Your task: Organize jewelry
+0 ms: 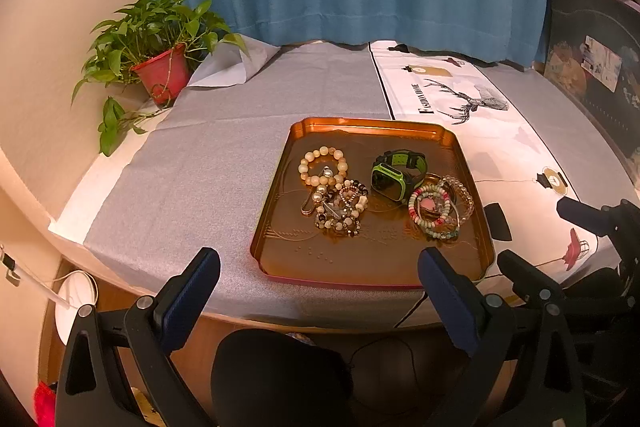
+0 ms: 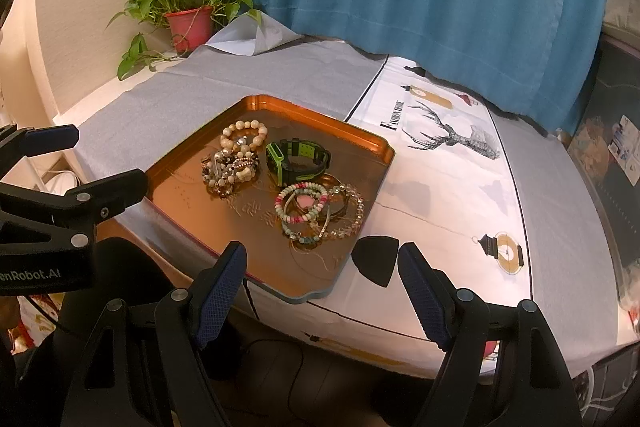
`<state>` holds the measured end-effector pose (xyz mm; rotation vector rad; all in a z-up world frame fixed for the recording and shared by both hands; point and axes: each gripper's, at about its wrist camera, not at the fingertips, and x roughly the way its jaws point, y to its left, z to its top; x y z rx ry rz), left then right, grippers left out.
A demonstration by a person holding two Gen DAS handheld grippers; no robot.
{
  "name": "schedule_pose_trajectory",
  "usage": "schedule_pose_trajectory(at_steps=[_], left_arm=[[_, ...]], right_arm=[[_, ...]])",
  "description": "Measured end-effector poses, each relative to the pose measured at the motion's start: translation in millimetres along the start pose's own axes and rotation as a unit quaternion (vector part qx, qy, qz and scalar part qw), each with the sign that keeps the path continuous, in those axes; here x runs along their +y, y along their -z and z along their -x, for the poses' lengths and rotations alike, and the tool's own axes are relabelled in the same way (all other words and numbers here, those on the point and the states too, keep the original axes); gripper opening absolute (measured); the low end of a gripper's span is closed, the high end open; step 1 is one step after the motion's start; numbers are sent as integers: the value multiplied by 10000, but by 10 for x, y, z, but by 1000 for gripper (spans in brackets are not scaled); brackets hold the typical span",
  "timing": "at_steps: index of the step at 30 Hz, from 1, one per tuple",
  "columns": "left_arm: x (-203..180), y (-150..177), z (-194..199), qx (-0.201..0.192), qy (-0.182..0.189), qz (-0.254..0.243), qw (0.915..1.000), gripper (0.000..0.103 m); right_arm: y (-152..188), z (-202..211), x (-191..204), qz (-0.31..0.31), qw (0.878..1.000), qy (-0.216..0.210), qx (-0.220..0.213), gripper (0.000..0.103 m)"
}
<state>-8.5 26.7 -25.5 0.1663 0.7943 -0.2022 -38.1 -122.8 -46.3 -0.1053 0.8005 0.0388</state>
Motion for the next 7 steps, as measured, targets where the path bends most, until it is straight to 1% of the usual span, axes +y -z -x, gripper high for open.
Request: schedule_pose_trajectory(at_steps=[7], left_arm=[[31,26,-14,0,-92,-17,10000,99]], right_arm=[[-24,6,7,9,10000,-16,5,78]])
